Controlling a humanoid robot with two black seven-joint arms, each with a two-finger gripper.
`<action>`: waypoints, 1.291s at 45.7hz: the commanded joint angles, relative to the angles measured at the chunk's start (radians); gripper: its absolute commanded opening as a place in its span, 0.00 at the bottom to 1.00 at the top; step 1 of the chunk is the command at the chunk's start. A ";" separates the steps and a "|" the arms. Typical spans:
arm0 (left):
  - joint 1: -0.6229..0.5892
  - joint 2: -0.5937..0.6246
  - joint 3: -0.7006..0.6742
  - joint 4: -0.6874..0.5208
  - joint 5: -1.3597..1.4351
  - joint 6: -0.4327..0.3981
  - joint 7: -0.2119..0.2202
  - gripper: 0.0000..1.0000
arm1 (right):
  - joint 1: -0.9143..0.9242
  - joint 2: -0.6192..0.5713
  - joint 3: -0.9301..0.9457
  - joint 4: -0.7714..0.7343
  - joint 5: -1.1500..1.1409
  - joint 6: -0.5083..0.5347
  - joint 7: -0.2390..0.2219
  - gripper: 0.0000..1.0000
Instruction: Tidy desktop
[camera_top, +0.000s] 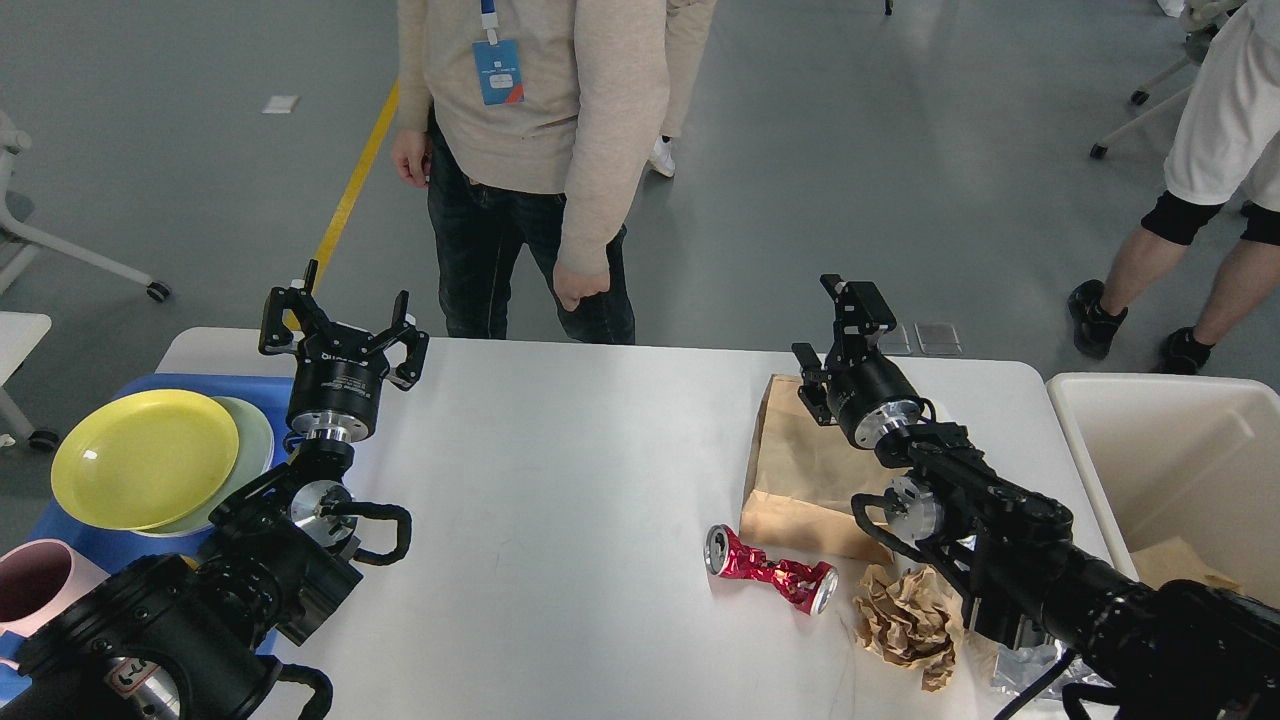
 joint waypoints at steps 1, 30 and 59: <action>0.001 0.001 0.000 0.000 0.000 0.000 0.000 0.96 | 0.017 -0.005 0.005 -0.003 0.001 -0.001 -0.003 1.00; 0.001 0.001 0.000 0.000 0.001 -0.002 0.000 0.96 | 0.061 -0.116 0.020 -0.044 0.008 -0.005 -0.004 1.00; 0.001 -0.001 0.000 0.000 0.000 -0.008 0.000 0.96 | 0.066 -0.124 0.053 -0.143 0.006 -0.005 0.004 1.00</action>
